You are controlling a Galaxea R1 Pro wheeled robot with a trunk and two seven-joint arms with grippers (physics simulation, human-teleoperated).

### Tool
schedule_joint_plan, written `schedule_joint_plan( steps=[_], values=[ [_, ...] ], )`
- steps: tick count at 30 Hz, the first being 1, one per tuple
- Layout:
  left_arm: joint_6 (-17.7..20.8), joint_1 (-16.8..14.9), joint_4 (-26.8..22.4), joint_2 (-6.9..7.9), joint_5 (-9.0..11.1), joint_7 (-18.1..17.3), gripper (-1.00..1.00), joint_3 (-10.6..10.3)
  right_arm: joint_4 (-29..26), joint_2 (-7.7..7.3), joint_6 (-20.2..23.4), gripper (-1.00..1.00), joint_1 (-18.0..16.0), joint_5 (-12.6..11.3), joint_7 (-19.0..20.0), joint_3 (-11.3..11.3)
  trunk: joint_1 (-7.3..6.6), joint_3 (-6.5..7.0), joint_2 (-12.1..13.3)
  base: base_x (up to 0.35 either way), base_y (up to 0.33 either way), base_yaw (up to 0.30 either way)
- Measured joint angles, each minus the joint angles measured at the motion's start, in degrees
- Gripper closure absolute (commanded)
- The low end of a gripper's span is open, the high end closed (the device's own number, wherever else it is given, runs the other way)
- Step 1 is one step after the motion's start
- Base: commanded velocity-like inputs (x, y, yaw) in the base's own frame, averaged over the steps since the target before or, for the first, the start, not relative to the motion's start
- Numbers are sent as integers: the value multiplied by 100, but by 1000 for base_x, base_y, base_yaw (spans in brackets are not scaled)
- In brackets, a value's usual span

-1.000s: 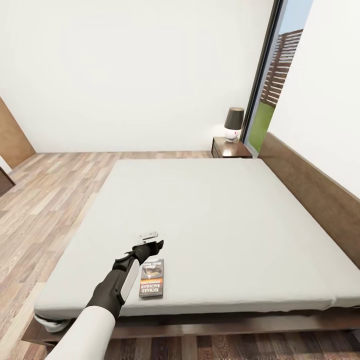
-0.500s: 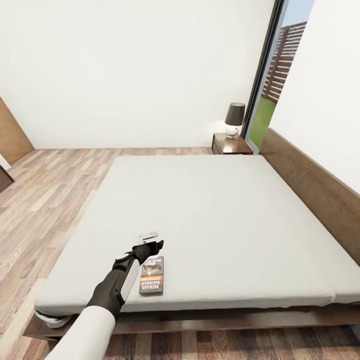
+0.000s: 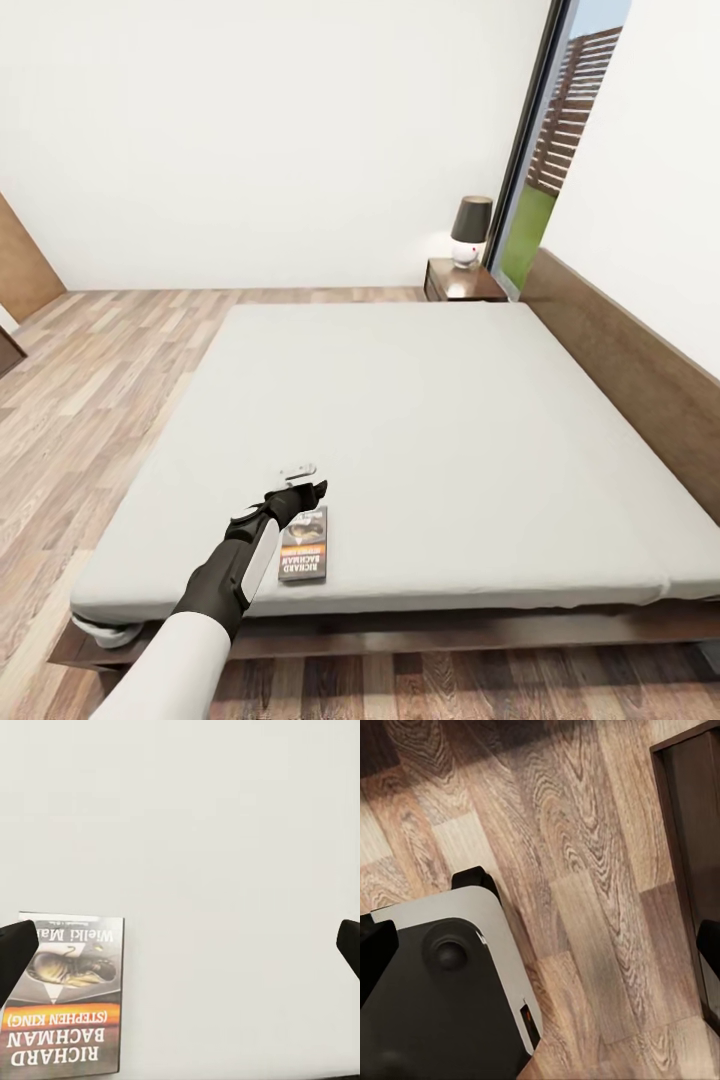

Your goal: In the bedroom, move the book from the bed onto either nightstand, and place the two sandals side by side next to the bed.

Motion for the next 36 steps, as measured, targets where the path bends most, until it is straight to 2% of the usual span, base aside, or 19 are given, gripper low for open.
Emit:
schedule_joint_plan(
  steps=[36],
  values=[
    [-38,2,-14,0,4,-12,-100,0,0,0,0,-100,0,0,0,1,0,-322,-1,0,0,0]
  ],
)
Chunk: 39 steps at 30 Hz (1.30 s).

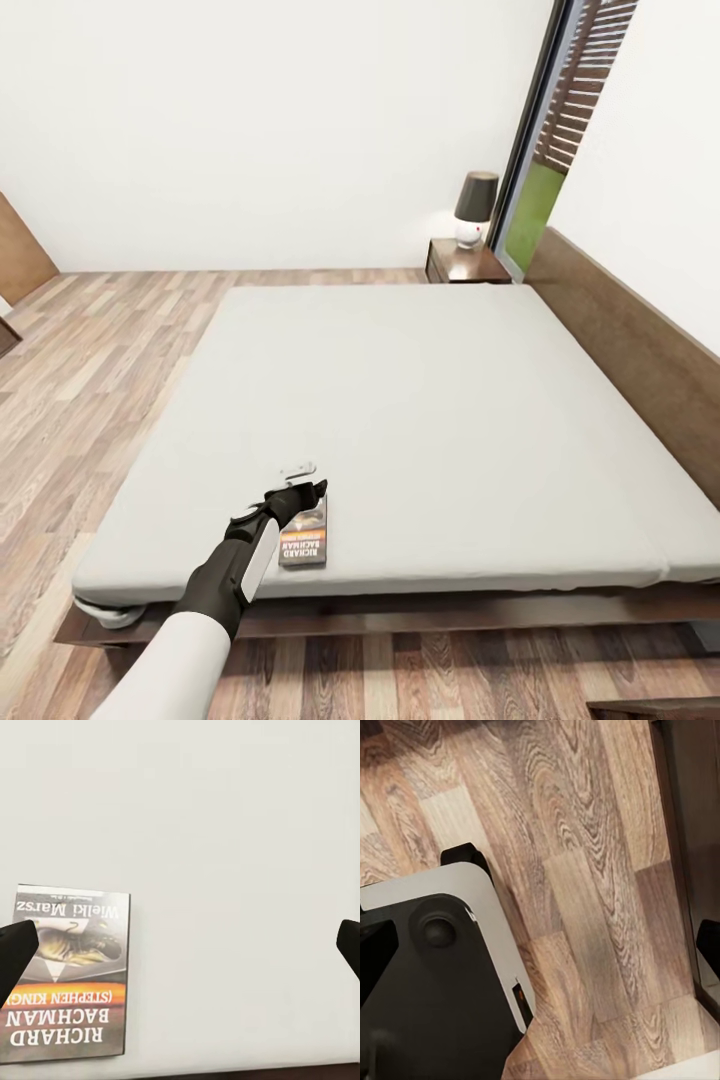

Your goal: In the bedroom, move the book from the bed onto either nightstand, and place the two sandals side by side next to the bed.

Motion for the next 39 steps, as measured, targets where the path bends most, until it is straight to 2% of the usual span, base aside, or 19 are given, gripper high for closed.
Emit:
schedule_joint_plan(
  steps=[11,25,39],
  values=[
    [-15,0,-18,0,21,-4,-100,0,0,0,0,-100,0,0,0,1,0,-98,0,7,0,0],
    [-64,1,-21,0,21,-4,-100,0,0,0,0,-100,0,0,0,-1,-1,-224,-1,106,0,0],
    [-150,1,-21,0,19,-4,-100,8,0,0,0,-100,-1,0,0,-1,-1,-349,-1,218,0,0]
  ],
)
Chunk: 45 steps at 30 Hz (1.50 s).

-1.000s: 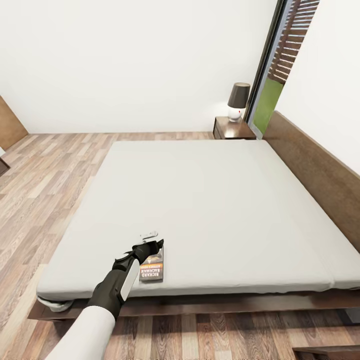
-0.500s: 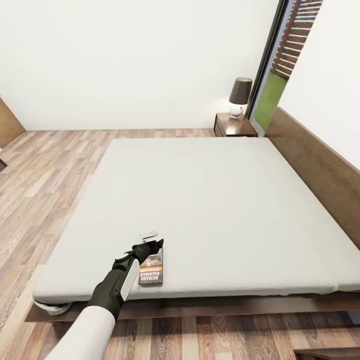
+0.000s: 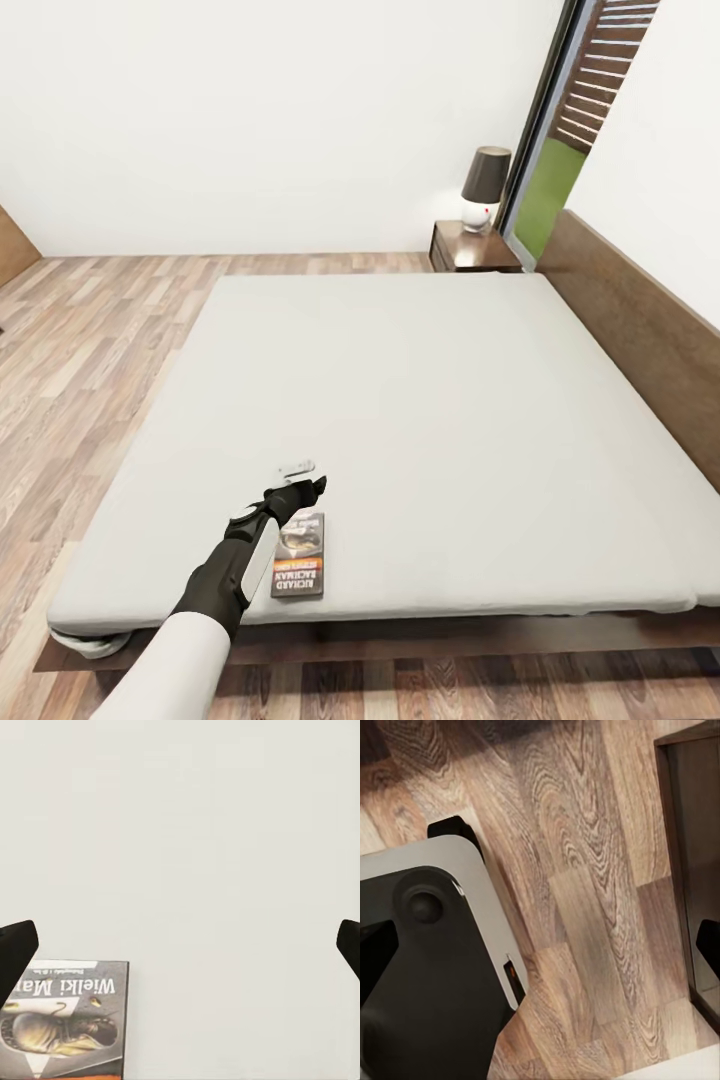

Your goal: In the bedroom, move the book from the bed onto either nightstand, and place the two sandals side by side next to the bed.

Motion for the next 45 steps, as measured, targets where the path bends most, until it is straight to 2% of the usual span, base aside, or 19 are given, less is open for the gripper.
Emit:
schedule_joint_plan(
  steps=[45],
  values=[
    [-6,0,0,0,4,-8,-100,1,0,0,0,-100,0,0,0,0,1,-402,0,3,0,0]
  ],
)
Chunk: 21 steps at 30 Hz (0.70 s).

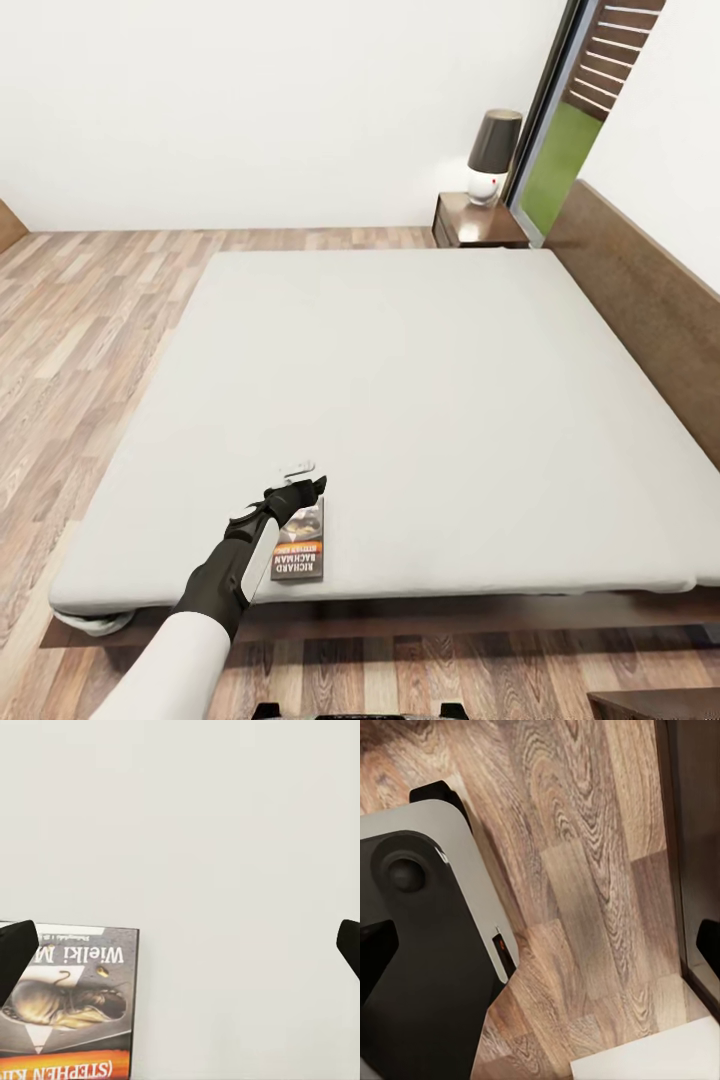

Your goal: In the bedroom, move the book from the bed onto either nightstand, and place the two sandals side by side next to the bed.

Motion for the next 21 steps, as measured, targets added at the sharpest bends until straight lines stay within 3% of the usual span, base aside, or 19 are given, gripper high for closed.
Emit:
schedule_joint_plan(
  steps=[11,21],
  values=[
    [0,0,0,0,-1,0,-100,0,0,0,0,-100,-1,0,0,0,0,-98,0,3,0,0],
    [1,0,0,0,-3,0,-100,0,0,0,0,-100,0,0,0,0,-1,-188,0,160,0,0]
  ],
)
